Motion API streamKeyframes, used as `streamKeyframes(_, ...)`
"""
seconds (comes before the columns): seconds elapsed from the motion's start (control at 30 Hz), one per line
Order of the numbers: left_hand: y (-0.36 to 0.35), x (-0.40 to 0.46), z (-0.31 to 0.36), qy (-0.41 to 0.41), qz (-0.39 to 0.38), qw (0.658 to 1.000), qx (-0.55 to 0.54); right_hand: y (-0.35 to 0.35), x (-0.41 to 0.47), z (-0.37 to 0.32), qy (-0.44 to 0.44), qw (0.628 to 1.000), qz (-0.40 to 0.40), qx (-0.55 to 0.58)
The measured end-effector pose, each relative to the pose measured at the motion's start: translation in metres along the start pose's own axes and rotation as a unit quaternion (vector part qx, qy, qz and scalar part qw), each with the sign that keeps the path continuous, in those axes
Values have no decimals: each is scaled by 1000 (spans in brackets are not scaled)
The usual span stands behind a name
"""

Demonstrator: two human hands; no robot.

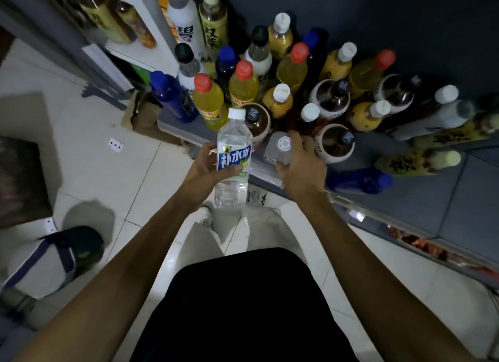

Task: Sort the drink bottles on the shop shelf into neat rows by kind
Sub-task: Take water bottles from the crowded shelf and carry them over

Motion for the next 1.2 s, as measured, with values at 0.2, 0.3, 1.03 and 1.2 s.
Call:
streamKeyframes(0.2, 27, -14, 6, -31, -52, 998, 15, 11, -24, -15, -72, 996, 38, 36)
streamKeyframes(0.3, 40, -22, 16, -43, -83, 995, 24, 30, -45, -23, -77, 991, 95, 53)
streamKeyframes(1.03, -250, -116, 4, 11, -409, 897, 168, 79, -283, 109, -104, 593, 379, 703)
streamKeyframes(1.2, -344, -152, -67, 42, -410, 894, 175, 55, -361, 193, -136, 481, 405, 766)
Point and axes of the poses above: each hand's wrist, its own x-axis towards the middle knuckle, its own y-axis out of the back of the hand, z = x × y, the point moved 5 cm from there along x, towards the middle knuckle, and after that the axes turned 4 degrees about -z, right-handed, at the moved point
